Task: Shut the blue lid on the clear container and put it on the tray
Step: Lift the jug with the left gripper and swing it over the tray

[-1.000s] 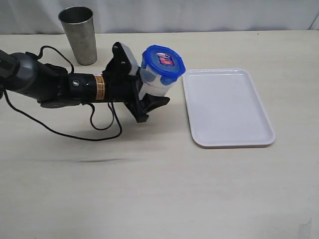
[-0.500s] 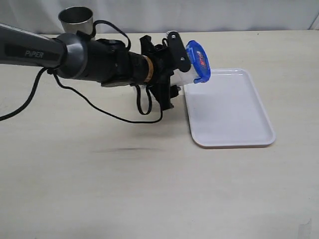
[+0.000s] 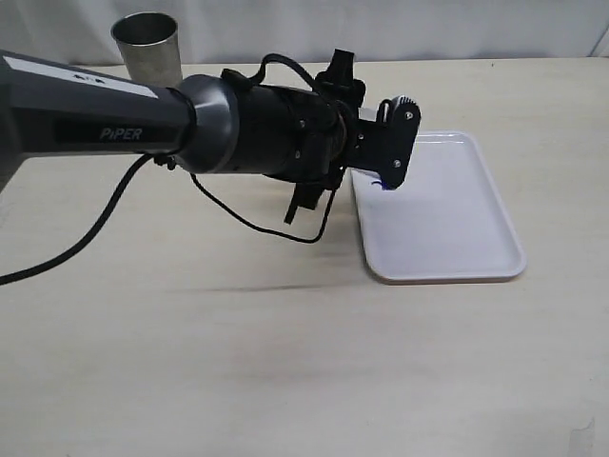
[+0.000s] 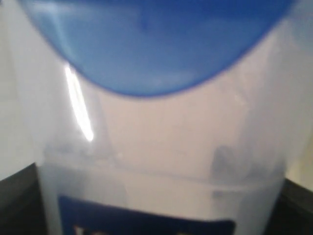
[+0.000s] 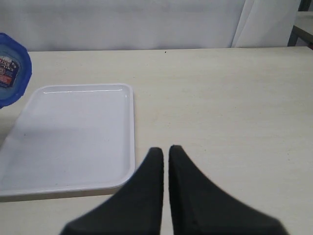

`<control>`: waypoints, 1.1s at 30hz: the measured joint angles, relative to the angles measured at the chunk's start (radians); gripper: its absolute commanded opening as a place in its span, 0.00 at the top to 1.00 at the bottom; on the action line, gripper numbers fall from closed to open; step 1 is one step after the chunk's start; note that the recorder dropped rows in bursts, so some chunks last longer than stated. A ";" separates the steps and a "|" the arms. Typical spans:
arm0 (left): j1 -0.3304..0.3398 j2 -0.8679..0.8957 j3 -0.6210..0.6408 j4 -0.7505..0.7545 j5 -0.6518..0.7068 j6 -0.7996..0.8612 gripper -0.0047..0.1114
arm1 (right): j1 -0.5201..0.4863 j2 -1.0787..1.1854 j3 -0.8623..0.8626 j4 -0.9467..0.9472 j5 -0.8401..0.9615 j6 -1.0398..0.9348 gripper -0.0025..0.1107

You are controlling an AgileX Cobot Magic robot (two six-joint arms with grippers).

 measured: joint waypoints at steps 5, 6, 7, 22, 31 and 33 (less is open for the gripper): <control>-0.038 0.000 0.000 0.130 0.164 0.002 0.96 | 0.000 0.000 0.000 0.000 0.000 0.000 0.94; -0.044 0.000 0.000 0.152 0.190 0.002 0.96 | 0.000 0.000 0.000 0.000 0.000 0.000 0.94; -0.046 0.000 0.000 0.168 0.210 0.002 0.96 | 0.000 0.000 0.000 0.000 0.000 0.000 0.94; -0.157 0.000 0.000 0.334 0.216 0.006 0.96 | 0.000 0.000 0.000 0.000 0.000 0.000 0.94; -0.187 0.015 0.000 0.340 0.149 0.004 0.96 | 0.000 0.000 0.000 0.000 0.000 0.000 0.94; -0.187 0.017 0.000 0.342 0.144 -0.024 0.96 | 0.000 0.000 0.000 0.000 0.000 0.000 0.94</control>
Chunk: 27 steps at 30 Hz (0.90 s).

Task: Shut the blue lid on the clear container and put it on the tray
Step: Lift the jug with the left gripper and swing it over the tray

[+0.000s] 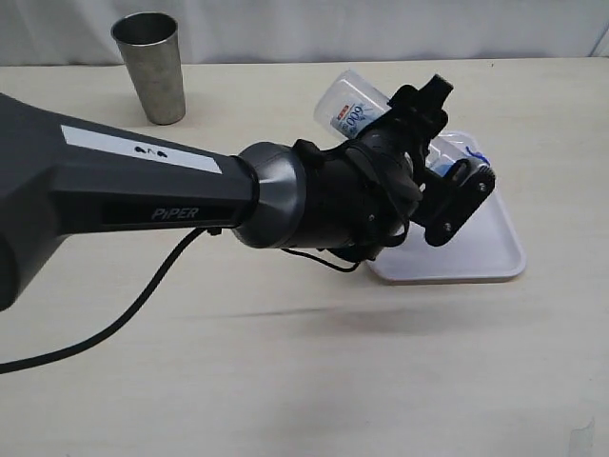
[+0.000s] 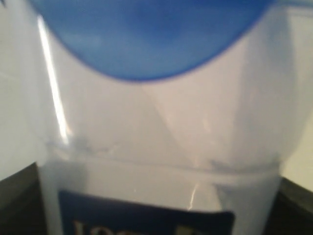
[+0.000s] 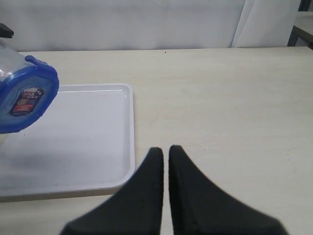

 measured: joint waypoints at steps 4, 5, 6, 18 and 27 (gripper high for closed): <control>0.000 0.002 0.000 0.002 -0.072 -0.170 0.96 | 0.000 0.000 0.000 0.000 0.000 0.000 0.94; 0.004 0.002 0.000 0.002 -0.111 -0.222 0.96 | 0.000 0.000 0.000 0.000 0.000 0.000 0.94; 0.010 0.002 0.000 0.004 -0.149 -0.274 0.96 | 0.000 0.000 0.000 0.000 0.000 0.000 0.94; 0.176 0.004 0.000 -0.137 -0.811 -0.691 0.96 | 0.000 0.000 0.000 0.000 0.000 0.000 0.94; 0.268 0.059 -0.002 -0.710 -1.344 -0.684 0.96 | 0.000 0.000 0.000 0.000 0.000 0.000 0.94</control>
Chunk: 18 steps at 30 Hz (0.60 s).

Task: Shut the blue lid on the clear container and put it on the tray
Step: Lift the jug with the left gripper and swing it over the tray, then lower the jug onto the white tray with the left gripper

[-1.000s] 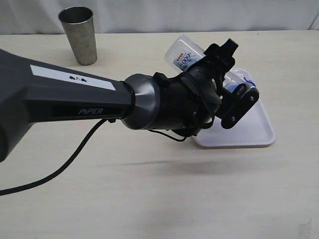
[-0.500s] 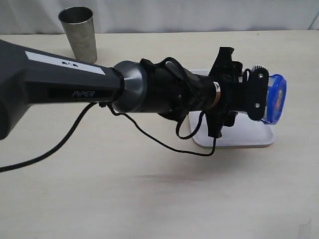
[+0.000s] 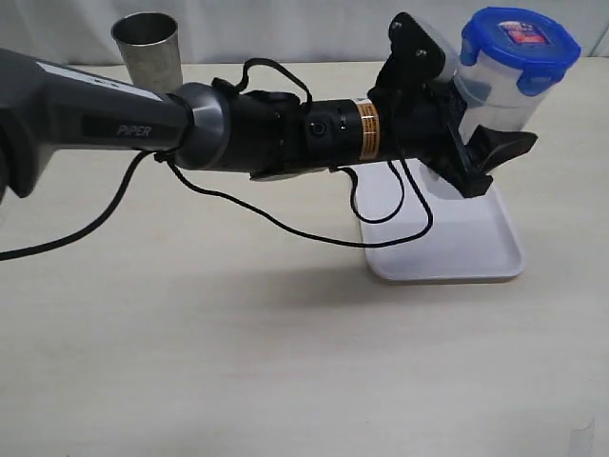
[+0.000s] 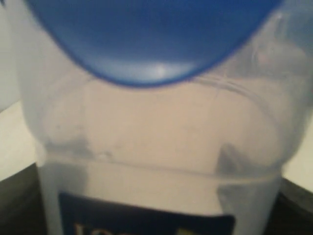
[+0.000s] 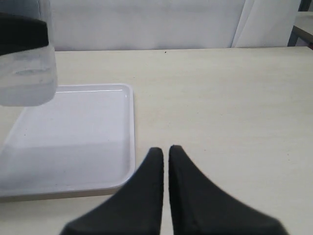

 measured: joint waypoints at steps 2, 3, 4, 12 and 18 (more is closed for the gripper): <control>0.002 0.034 0.000 -0.083 -0.086 0.055 0.96 | 0.000 0.000 0.000 0.000 0.000 0.000 0.94; 0.002 0.054 0.000 -0.122 -0.132 0.088 0.96 | 0.000 0.000 0.000 0.000 0.000 0.000 0.94; 0.002 0.071 0.000 -0.157 -0.178 0.112 0.96 | 0.000 0.000 0.000 0.000 0.000 0.000 0.94; 0.002 0.209 0.000 -0.339 -0.321 0.219 0.96 | -0.002 0.000 0.000 0.000 0.000 0.000 0.94; 0.002 0.270 -0.042 -0.308 -0.315 0.246 0.96 | -0.002 0.000 0.000 0.000 0.000 0.000 0.94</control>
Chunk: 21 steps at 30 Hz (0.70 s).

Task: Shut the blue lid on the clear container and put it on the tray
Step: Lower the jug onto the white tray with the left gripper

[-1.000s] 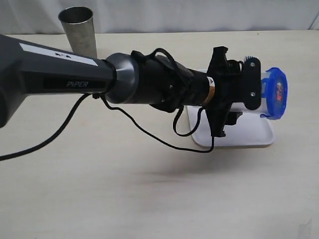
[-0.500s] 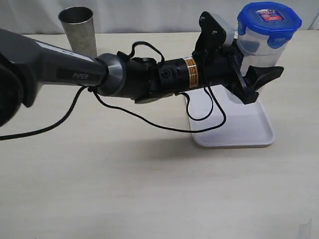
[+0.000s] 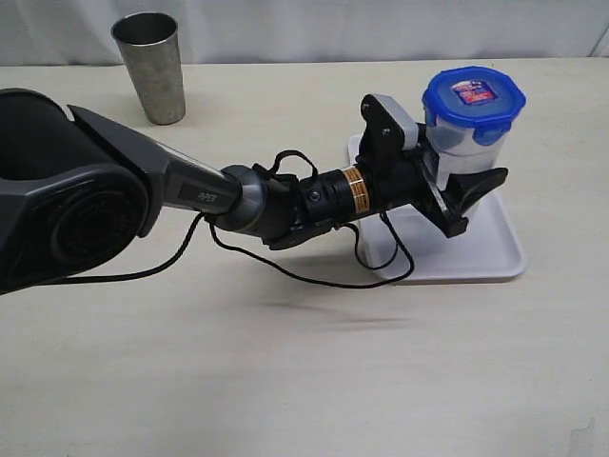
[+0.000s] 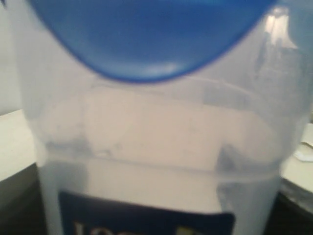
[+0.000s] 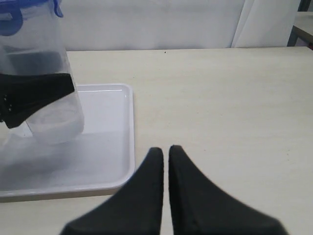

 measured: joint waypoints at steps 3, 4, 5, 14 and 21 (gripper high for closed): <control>0.000 0.010 -0.036 0.078 0.033 -0.006 0.96 | 0.000 0.000 0.000 0.000 -0.001 0.000 0.94; -0.002 0.010 -0.043 0.093 0.043 -0.008 0.96 | 0.000 0.000 0.000 0.000 -0.001 0.000 0.94; -0.004 0.010 -0.052 0.106 0.051 -0.008 0.96 | 0.000 0.000 0.000 0.000 -0.001 0.000 0.94; -0.034 0.010 -0.062 0.179 0.089 -0.010 0.96 | 0.000 0.000 0.000 0.000 -0.001 -0.002 0.94; -0.034 0.010 -0.062 0.188 0.089 -0.010 0.96 | 0.000 0.000 0.000 0.000 -0.001 -0.002 0.94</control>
